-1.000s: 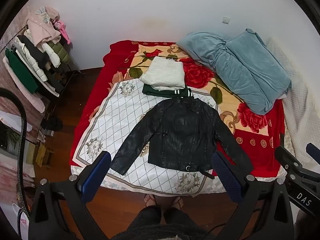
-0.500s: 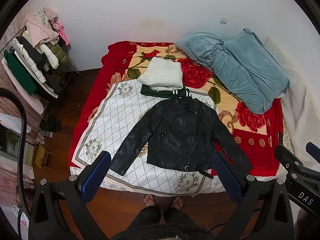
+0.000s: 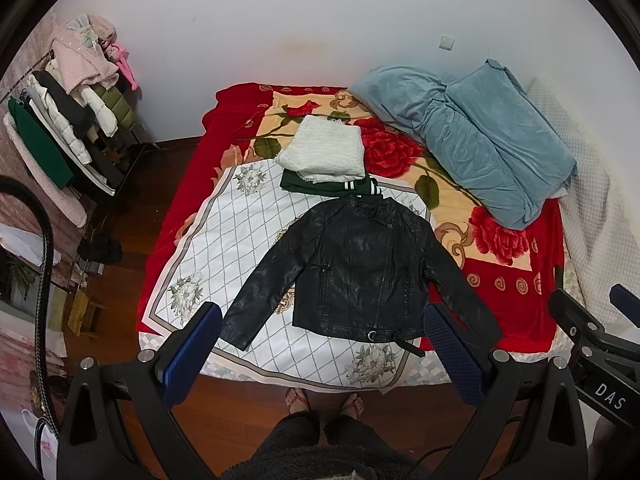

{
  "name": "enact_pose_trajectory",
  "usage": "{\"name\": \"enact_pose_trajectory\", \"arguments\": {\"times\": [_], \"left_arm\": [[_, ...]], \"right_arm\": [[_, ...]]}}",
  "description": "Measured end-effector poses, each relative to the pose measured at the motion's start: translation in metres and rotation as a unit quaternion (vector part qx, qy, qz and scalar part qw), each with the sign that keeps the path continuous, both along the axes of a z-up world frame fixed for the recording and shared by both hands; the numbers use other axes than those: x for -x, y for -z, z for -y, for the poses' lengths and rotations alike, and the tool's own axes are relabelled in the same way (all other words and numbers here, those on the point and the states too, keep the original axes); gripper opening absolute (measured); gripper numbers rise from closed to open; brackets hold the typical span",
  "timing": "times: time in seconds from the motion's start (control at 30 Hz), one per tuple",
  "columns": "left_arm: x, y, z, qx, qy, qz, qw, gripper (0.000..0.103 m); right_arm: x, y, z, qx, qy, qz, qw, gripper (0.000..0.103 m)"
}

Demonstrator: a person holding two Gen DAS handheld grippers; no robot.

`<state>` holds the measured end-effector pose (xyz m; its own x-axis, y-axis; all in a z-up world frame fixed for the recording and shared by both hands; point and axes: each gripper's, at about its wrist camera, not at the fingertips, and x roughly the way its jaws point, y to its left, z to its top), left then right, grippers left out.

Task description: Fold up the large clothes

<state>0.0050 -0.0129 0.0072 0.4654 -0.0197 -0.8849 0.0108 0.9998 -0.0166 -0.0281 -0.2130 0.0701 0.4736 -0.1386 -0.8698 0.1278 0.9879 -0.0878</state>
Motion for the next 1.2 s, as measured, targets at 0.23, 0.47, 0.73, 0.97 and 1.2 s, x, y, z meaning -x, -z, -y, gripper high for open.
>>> {"name": "enact_pose_trajectory", "arguments": {"times": [0.23,0.47,0.73,0.97,1.2], "left_arm": [[0.0006,0.0003,-0.0016,-0.001,0.000,0.000,1.0000,0.103],[-0.0010,-0.0016,0.0025,-0.003,0.002,0.002,1.0000,0.103],[0.0009,-0.0019,0.0015,-0.001,0.002,0.003,1.0000,0.103],[0.0017,-0.0014,0.0005,0.000,0.001,0.003,1.0000,0.103],[0.0032,-0.0017,0.0016,0.001,0.003,0.005,1.0000,0.103]], "right_arm": [[0.0023,-0.0012,-0.0012,-0.001,-0.001,-0.001,1.000,0.103],[0.0052,-0.0048,-0.0049,0.000,0.000,0.000,1.000,0.103],[0.0078,-0.0050,-0.0053,-0.001,0.000,-0.001,1.000,0.103],[0.0093,-0.0067,-0.0069,0.000,-0.001,0.000,1.000,0.103],[0.0094,-0.0070,-0.0071,0.000,0.000,0.000,1.000,0.103]]}}
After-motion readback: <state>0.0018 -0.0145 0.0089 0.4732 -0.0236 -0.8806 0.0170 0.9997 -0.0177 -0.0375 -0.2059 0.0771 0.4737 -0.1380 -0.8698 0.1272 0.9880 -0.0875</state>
